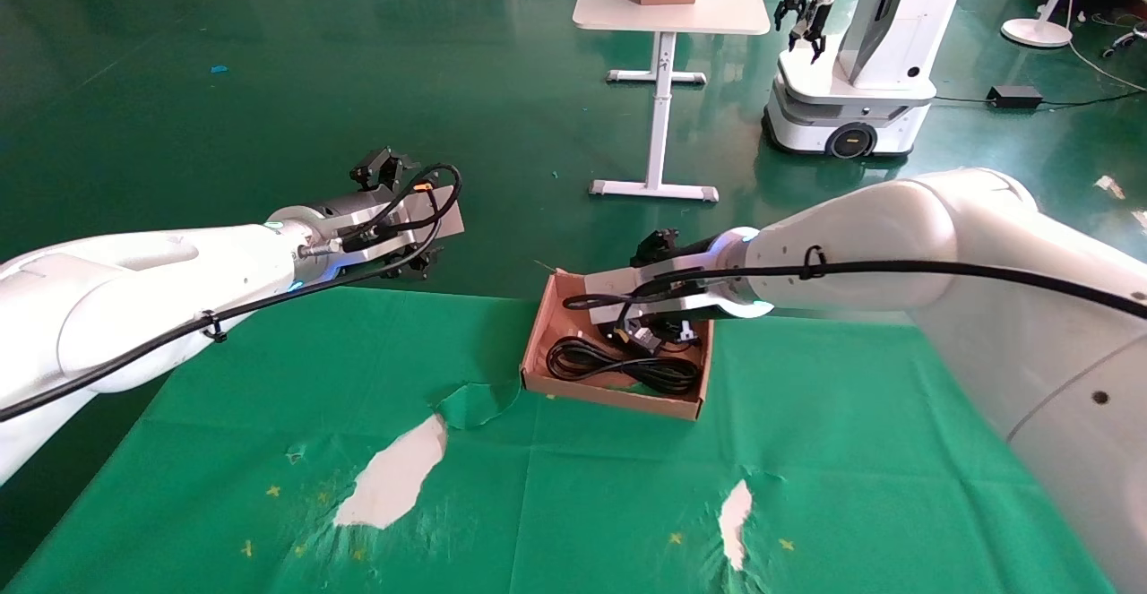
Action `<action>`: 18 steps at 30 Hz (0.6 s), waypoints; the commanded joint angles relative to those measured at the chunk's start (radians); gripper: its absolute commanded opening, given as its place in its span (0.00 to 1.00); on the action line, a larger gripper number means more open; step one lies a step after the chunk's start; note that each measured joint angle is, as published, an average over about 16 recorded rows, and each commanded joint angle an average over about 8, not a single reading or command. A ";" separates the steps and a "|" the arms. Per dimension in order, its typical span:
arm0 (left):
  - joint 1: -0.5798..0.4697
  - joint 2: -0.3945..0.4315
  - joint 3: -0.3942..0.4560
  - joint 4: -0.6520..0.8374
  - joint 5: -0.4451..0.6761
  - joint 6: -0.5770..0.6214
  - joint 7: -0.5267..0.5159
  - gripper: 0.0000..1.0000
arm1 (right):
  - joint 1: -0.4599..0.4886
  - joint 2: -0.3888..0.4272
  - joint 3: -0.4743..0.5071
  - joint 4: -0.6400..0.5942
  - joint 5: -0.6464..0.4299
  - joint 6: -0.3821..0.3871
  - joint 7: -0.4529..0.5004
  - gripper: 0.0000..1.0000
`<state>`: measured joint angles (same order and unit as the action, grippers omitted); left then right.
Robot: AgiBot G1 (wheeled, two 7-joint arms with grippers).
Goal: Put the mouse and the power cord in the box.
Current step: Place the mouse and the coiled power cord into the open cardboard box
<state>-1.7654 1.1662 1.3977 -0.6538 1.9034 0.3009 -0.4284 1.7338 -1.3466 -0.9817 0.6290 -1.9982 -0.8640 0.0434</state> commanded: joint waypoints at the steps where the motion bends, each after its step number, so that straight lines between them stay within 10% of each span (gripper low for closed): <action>1: 0.000 0.000 0.000 0.000 0.000 0.000 0.000 1.00 | -0.005 0.006 0.007 0.005 0.010 -0.006 0.001 1.00; 18: 0.000 0.000 0.000 0.000 0.000 0.000 0.000 1.00 | -0.197 0.220 0.211 0.196 0.379 -0.189 0.043 1.00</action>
<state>-1.7653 1.1663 1.3976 -0.6535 1.9031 0.3009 -0.4280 1.5367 -1.1265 -0.7710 0.8251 -1.6193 -1.0535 0.0866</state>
